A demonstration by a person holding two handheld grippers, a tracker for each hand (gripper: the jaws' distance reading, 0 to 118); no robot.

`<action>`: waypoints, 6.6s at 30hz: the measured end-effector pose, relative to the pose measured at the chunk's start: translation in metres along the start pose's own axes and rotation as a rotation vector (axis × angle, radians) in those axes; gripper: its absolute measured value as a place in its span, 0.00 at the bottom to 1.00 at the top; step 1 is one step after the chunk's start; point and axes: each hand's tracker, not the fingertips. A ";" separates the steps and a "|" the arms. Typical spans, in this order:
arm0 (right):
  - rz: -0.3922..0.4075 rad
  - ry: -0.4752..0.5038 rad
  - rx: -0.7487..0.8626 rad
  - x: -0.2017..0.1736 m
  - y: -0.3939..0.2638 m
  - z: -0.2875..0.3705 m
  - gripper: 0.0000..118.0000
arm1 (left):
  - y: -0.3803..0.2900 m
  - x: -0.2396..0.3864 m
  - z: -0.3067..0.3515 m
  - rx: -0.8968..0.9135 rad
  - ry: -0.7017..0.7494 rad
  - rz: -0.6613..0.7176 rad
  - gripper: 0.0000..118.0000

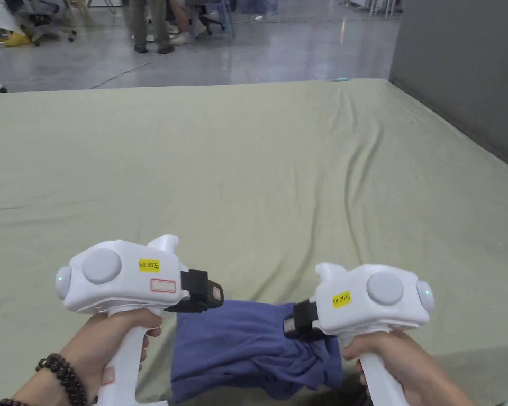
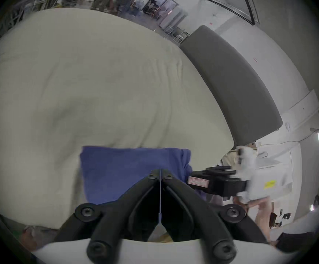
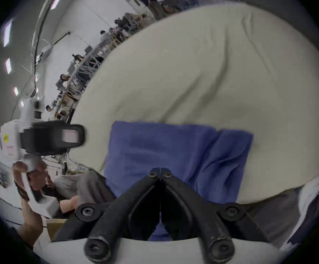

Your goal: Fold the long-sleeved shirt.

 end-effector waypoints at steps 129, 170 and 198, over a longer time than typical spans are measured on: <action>0.406 -0.538 1.041 -0.070 -0.015 0.107 1.00 | -0.061 0.067 0.036 0.953 0.575 -0.471 1.00; 0.401 -0.490 1.043 -0.071 -0.008 0.112 1.00 | -0.061 0.070 0.051 1.074 0.493 -0.516 1.00; 0.368 -0.513 1.088 -0.069 -0.001 0.119 1.00 | -0.053 0.075 0.046 0.991 0.542 -0.506 1.00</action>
